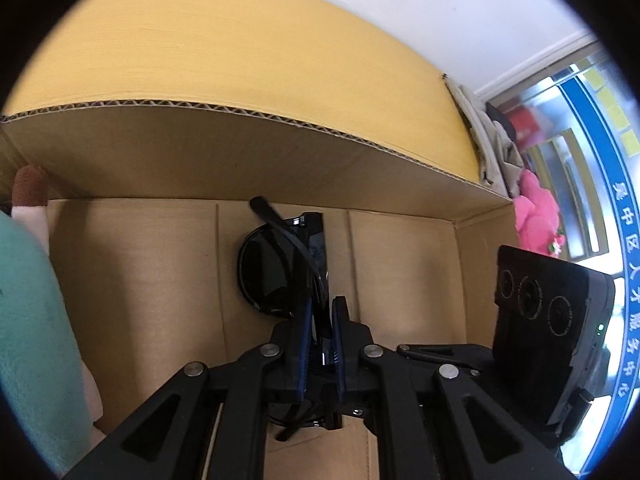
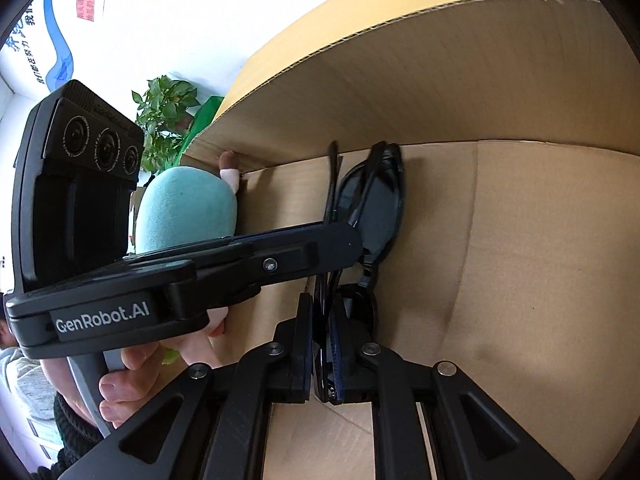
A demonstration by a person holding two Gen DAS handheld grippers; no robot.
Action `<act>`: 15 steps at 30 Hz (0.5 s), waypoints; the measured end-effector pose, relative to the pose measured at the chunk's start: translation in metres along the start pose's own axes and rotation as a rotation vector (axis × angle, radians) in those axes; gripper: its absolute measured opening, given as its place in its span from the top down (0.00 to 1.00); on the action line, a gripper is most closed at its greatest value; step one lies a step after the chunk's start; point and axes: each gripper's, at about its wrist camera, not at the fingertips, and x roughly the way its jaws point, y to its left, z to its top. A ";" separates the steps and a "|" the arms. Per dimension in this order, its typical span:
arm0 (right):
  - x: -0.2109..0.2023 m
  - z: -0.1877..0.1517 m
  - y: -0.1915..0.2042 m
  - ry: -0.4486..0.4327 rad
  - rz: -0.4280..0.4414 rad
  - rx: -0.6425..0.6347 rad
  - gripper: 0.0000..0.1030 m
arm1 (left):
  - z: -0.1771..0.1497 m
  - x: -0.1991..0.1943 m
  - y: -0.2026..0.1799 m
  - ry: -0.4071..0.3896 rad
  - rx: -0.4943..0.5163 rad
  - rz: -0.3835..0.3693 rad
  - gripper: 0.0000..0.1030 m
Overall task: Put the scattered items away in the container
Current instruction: 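Lower the held sunglasses into the box with the right gripper, then open the right gripper to release the sunglasses and lift away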
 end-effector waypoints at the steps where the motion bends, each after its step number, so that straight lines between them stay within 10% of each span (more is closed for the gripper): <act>1: 0.001 0.000 0.001 0.001 -0.001 0.000 0.91 | 0.000 0.000 0.000 -0.002 0.005 0.006 0.90; 7: 0.002 0.000 0.004 -0.006 -0.013 0.015 0.85 | 0.000 -0.013 -0.007 -0.055 0.020 0.002 0.84; 11: -0.008 -0.003 0.011 -0.029 -0.008 0.027 0.30 | 0.000 -0.033 -0.017 -0.108 0.037 0.000 0.70; 15: -0.019 -0.004 0.031 -0.055 -0.033 0.018 0.22 | -0.007 -0.061 -0.025 -0.169 0.055 0.017 0.65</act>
